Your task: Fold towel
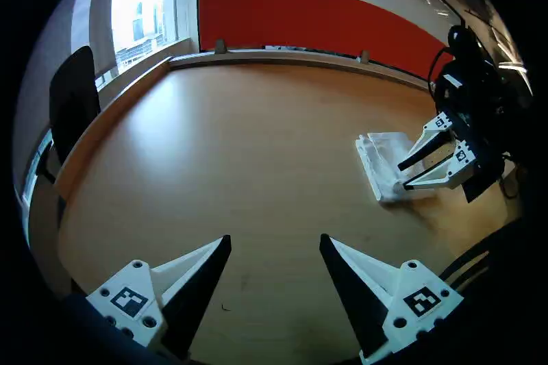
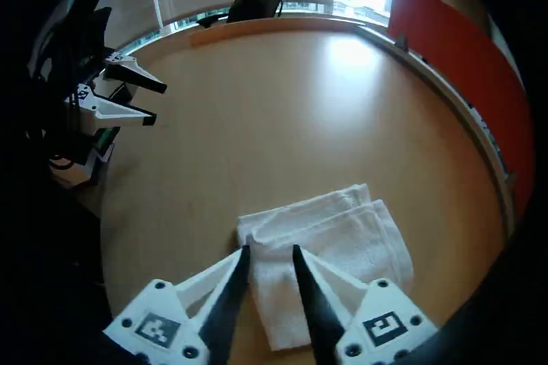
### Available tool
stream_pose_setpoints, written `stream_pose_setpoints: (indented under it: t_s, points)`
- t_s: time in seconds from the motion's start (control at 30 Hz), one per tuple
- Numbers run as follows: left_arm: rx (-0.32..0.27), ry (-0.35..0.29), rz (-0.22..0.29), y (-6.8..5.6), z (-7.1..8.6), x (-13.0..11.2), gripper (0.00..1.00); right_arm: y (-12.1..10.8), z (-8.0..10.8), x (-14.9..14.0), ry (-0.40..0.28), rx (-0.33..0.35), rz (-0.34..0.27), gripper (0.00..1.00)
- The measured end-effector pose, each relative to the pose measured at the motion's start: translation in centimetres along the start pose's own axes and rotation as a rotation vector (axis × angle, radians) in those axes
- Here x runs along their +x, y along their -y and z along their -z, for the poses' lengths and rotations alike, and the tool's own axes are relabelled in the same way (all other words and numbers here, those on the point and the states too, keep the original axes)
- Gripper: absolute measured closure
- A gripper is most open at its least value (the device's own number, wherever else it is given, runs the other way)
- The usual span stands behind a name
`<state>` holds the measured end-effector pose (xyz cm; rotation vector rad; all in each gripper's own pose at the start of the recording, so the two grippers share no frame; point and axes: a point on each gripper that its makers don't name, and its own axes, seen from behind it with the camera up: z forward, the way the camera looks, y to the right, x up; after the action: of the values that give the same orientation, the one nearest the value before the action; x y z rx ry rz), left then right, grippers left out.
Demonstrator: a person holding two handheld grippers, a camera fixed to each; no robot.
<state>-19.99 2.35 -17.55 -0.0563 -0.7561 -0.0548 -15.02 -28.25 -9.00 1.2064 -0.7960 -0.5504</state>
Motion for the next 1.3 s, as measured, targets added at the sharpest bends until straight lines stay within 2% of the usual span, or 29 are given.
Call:
stream_pose_setpoints:
  t_s: [0.07,0.57,1.07,1.3]
  points:
    - [0.001,0.000,-0.001,0.0,0.0,0.0,0.03,-0.2,0.2,-0.1,-0.005,-0.012,-0.008,0.22]
    - [-0.007,-0.007,-0.012,-0.1,0.1,0.3,0.04,-1.1,2.3,-2.7,-0.001,-0.086,-0.069,0.22]
    - [-0.008,-0.013,-0.022,-0.1,0.2,0.6,0.04,-0.9,4.9,-6.3,0.020,-0.138,-0.136,0.22]
    - [-0.010,-0.012,-0.024,-0.1,0.3,0.5,0.04,-0.7,5.1,-7.5,0.036,-0.149,-0.153,0.22]
